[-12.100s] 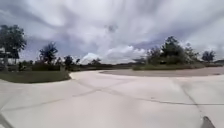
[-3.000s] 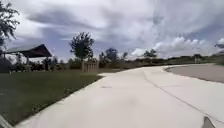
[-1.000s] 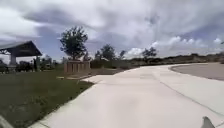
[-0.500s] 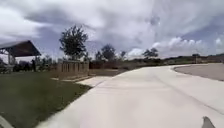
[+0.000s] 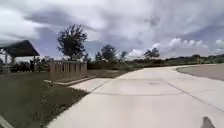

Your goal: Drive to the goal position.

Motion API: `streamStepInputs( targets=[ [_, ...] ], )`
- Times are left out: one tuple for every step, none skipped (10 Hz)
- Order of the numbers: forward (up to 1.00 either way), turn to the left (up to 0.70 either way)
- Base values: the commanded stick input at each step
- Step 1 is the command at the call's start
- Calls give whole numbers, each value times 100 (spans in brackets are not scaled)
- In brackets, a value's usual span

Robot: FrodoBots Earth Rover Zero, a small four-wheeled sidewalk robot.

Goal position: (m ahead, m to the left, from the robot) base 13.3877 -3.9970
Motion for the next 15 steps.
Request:
streamStepInputs(
  targets=[
    [85, 0],
    [85, 0],
    [85, 0],
    [85, 0],
    [85, -9],
    [85, -34],
    [85, -34],
    [85, -34],
    [85, -34],
    [85, -34],
    [85, -34],
    [85, -34],
    [85, -34],
    [85, -34],
    [85, -34]
  ],
)
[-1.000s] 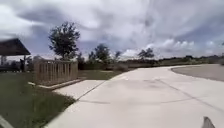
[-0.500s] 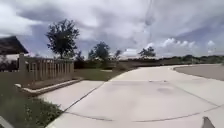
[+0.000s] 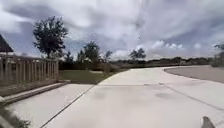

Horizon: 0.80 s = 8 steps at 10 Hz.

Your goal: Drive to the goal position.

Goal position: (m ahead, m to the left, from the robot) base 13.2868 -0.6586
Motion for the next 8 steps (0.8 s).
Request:
streamStepInputs(
  targets=[
    [85, -34],
    [85, -34],
    [85, -34],
    [85, -34],
    [85, -34],
    [85, -23],
    [85, 0],
    [85, 0]
  ],
)
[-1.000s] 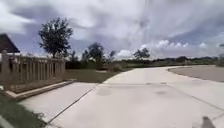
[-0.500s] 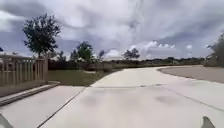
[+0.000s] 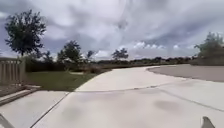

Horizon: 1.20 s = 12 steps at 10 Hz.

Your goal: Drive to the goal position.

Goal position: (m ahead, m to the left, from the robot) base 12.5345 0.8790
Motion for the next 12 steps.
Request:
streamStepInputs(
  targets=[
    [85, 0],
    [85, 0],
    [85, 0],
    [85, 0],
    [85, 0],
    [85, 0],
    [85, 0],
    [85, 0],
    [85, 0],
    [85, 0],
    [85, 0],
    [85, 0]
  ],
)
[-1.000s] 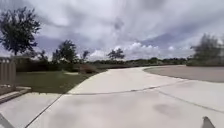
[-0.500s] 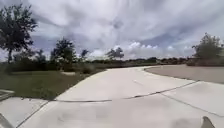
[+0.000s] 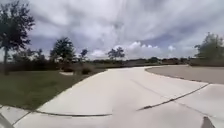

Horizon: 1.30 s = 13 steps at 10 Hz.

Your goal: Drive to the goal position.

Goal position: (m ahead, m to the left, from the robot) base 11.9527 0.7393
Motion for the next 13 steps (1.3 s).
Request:
streamStepInputs(
  targets=[
    [85, 0],
    [85, 0],
    [85, 0],
    [85, 0],
    [85, 0],
    [85, 0],
    [85, 0],
    [85, 0],
    [85, 0],
    [85, 0],
    [85, 0],
    [85, 0],
    [85, 0]
  ],
)
